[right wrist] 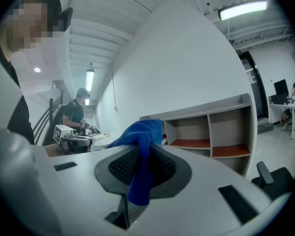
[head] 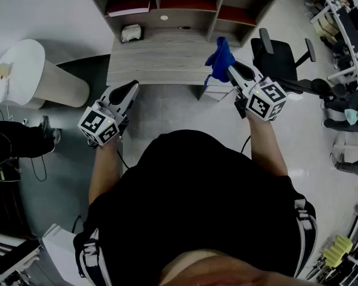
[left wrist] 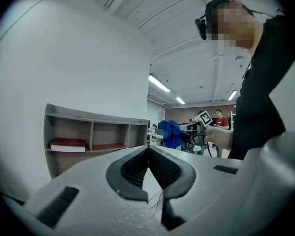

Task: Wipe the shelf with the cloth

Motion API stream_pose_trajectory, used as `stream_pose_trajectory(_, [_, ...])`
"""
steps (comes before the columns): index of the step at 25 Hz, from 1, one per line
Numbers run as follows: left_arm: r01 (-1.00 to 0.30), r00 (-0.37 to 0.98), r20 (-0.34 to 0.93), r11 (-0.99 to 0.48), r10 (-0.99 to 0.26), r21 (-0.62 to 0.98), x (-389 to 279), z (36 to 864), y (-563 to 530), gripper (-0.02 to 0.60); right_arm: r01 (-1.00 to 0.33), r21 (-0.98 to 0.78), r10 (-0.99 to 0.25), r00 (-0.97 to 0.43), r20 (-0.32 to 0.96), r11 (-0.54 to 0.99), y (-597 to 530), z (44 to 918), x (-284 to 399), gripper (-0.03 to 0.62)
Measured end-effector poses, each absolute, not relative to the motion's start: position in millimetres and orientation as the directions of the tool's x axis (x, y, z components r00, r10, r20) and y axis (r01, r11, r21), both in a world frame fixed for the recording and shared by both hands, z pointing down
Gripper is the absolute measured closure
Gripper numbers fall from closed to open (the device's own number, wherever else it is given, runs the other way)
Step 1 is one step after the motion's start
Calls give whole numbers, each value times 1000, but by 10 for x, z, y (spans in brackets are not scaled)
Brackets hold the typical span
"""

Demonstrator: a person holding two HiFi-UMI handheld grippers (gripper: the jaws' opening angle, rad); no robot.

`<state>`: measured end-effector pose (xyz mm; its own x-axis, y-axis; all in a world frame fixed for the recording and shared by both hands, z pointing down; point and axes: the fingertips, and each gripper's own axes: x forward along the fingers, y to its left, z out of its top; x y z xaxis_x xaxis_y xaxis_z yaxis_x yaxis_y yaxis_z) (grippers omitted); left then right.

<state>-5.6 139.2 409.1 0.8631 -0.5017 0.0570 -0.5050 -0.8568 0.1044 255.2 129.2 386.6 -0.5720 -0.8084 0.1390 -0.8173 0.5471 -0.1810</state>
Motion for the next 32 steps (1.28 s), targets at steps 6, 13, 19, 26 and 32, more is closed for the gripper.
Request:
stream_pose_trajectory(6, [-502, 865, 42, -860, -500, 90, -27, 4063, 1370, 565, -832, -169, -823, -551, 135, 529, 1270, 3838, 2604, 540])
stream_pose_trajectory(13, [-506, 862, 38, -858, -505, 92, 27, 4055, 1416, 565, -829, -164, -818, -557, 145, 535, 1291, 3845, 2658, 540])
stream_pose_trajectory(19, [-517, 856, 48, -853, -514, 79, 67, 4036, 1416, 565, -815, -161, -814, -573, 91, 556, 1282, 3730, 2705, 540])
stream_pose_trajectory(26, [-529, 848, 63, -845, -526, 79, 194, 4077, 1460, 565, -783, -166, -781, -618, 89, 600, 1194, 3741, 2683, 540])
stream_pose_trajectory(32, [-576, 817, 61, -812, -573, 95, 0, 4124, 1449, 565, -749, -148, -748, -660, 73, 646, 984, 3615, 2475, 540])
